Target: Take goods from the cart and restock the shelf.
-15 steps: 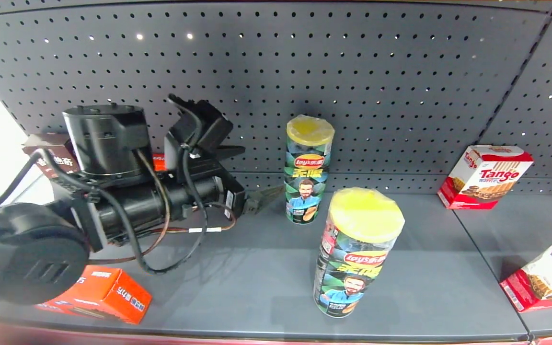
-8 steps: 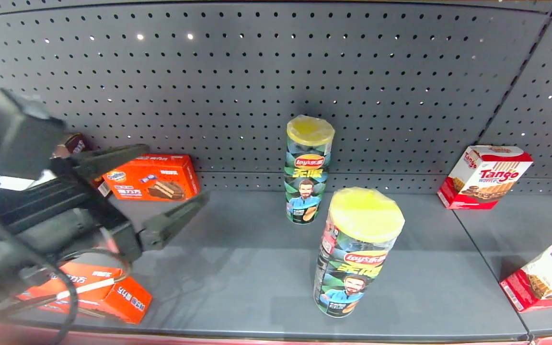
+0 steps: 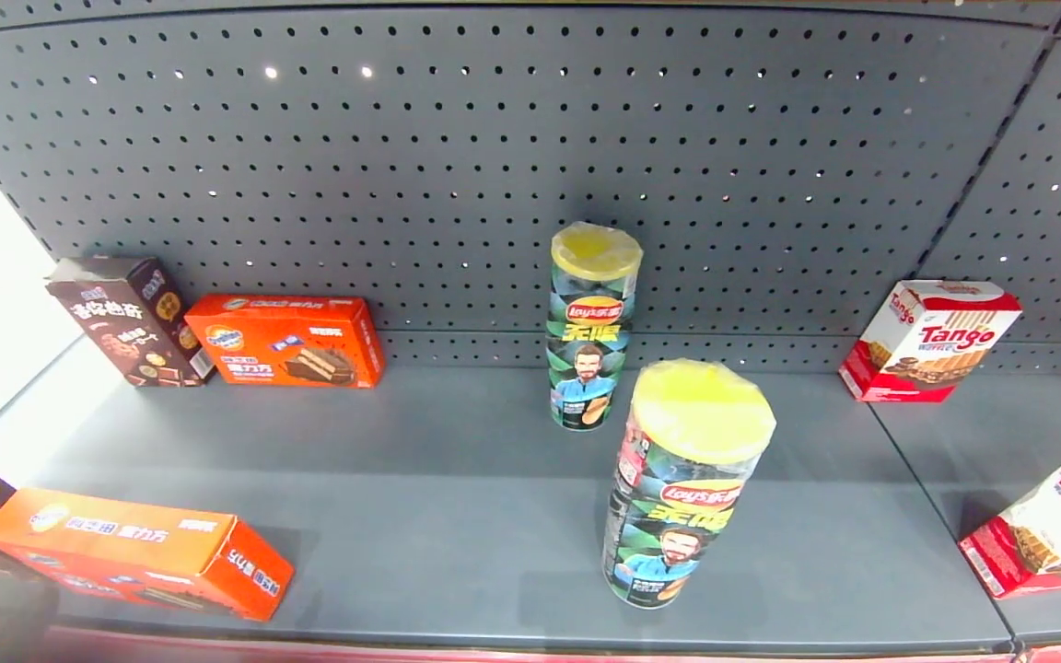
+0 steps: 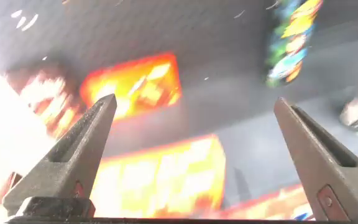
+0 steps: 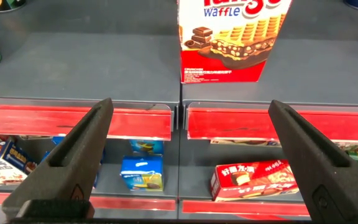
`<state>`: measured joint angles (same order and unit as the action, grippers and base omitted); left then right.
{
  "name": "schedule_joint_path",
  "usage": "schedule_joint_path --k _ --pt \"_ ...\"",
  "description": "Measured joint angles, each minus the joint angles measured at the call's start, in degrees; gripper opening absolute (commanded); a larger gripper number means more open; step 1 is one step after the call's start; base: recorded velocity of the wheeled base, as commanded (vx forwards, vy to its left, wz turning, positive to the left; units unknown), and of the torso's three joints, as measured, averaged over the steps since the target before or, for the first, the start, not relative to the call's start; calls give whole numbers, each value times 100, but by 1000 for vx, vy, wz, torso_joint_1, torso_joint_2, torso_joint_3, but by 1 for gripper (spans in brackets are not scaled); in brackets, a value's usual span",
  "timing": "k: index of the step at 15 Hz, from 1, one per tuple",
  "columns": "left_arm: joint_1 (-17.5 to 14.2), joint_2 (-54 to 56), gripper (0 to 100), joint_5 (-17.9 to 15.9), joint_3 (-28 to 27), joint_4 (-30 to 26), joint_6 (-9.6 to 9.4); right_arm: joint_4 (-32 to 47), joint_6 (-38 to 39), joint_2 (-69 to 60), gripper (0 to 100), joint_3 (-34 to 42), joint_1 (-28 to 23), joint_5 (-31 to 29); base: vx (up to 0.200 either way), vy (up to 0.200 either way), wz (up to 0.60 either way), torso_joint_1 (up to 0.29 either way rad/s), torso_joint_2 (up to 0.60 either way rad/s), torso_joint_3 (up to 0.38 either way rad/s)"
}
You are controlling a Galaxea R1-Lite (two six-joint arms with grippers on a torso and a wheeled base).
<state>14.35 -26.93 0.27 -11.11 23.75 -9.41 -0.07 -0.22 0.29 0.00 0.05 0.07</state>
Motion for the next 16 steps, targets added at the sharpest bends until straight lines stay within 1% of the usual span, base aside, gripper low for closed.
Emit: schedule_joint_path --k 1,2,3,4,5,7,9,10,11,12,13,14,16 --pt "-412 546 100 -130 339 -191 85 2 -2 0 100 0 5 0 0 0 0 0 0 0" --pt "-744 987 100 -258 573 -514 158 0 0 0 100 0 5 0 0 0 0 0 0 0" --pt "-1085 1437 100 -388 791 -1203 228 0 0 0 100 0 5 0 0 0 0 0 0 0" --pt "-1284 1790 100 -469 918 -1704 282 0 0 0 100 0 5 0 0 0 0 0 0 0" --pt "-1362 2081 100 -511 1007 -1919 301 0 0 0 100 0 2 0 0 0 0 0 0 0" --pt "-1419 2443 100 -546 1081 -1983 315 0 -2 0 100 0 0 0 0 0 0 0 0 0" --pt "-1428 2603 100 -533 1101 -1992 405 0 -2 0 100 0 5 0 0 0 0 0 0 0" --pt "-1425 2644 100 -672 1108 -1996 457 0 -2 0 100 0 5 0 0 0 0 0 0 0" --pt "-1428 2675 100 -773 1108 -2009 435 0 0 0 100 0 5 0 0 0 0 0 0 0" --pt "-1432 2693 100 -464 1108 -2141 405 0 -2 0 100 0 5 0 0 0 0 0 0 0" --pt "-1435 2703 100 13 1111 -2332 430 0 -2 0 100 0 2 0 0 0 0 0 0 0" --pt "-1437 2704 100 266 1095 -2461 482 -2 -2 0 100 0 0 2 0 0 0 0 0 0" --pt "-1421 2690 100 95 1080 -2487 525 0 -2 0 100 0 0 0 0 0 0 0 0 0"
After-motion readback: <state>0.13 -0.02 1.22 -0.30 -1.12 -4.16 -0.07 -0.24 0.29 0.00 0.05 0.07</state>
